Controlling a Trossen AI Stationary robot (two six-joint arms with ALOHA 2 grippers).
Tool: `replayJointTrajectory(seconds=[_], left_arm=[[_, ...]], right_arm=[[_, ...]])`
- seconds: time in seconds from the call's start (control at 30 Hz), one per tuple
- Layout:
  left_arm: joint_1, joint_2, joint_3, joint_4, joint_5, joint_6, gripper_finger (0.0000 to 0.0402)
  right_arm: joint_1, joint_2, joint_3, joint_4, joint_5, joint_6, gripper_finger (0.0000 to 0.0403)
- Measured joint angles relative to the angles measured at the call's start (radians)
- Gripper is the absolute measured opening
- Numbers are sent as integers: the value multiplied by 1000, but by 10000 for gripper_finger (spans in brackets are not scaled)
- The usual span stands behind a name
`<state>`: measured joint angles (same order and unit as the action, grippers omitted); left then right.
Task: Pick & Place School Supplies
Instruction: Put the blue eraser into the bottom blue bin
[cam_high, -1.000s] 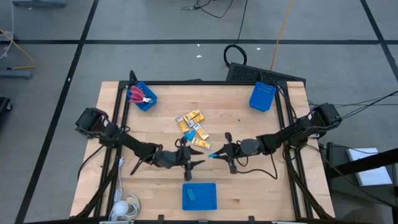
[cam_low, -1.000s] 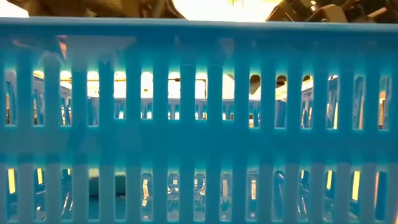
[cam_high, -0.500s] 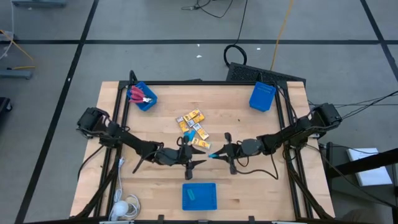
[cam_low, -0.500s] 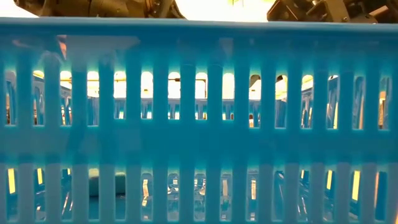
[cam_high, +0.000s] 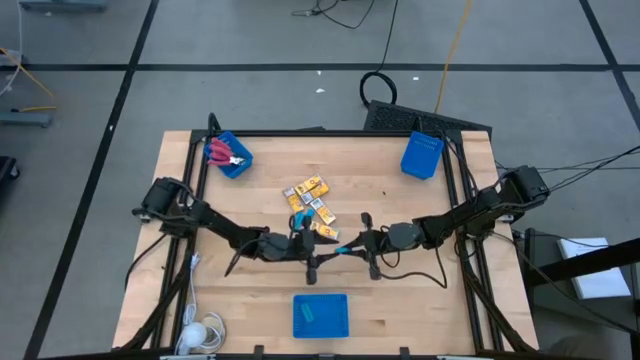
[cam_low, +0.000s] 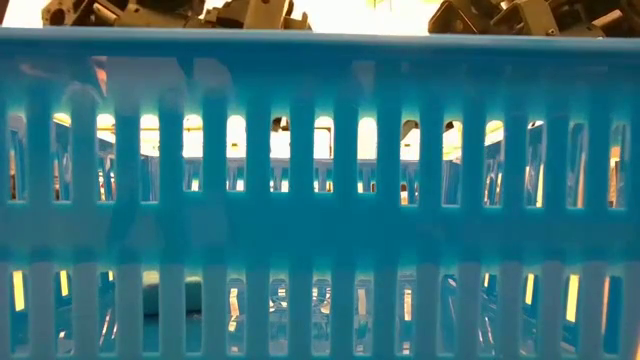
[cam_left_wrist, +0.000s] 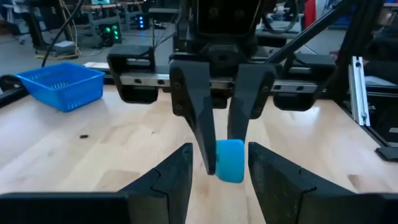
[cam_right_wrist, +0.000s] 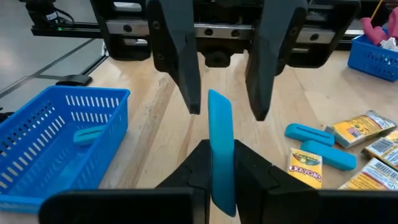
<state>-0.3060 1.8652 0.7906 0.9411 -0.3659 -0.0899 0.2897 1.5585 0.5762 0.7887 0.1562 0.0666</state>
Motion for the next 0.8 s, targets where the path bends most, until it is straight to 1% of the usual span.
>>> replayJointTrajectory(seconds=[0.1, 0.27, 0.47, 0.57, 0.73, 0.77, 0.8], left_arm=[[10, 0, 0, -4, 9, -19, 159], [26, 0, 0, -8, 53, -43, 159], [26, 0, 0, -9, 53, -39, 154], [26, 0, 0, -9, 53, -43, 125], [25, 0, 0, -8, 59, -48, 32], [25, 0, 0, -8, 59, -49, 23], [25, 0, 0, -9, 59, -51, 21]], right_arm=[[0, 0, 0, 0, 0, 0, 30], [0, 0, 0, 0, 0, 0, 28], [0, 0, 0, 0, 0, 0, 30], [0, 0, 0, 0, 1, -3, 28], [0, 0, 0, -2, 4, -3, 32], [0, 0, 0, -4, 3, -3, 34], [0, 0, 0, -4, 3, -3, 35]])
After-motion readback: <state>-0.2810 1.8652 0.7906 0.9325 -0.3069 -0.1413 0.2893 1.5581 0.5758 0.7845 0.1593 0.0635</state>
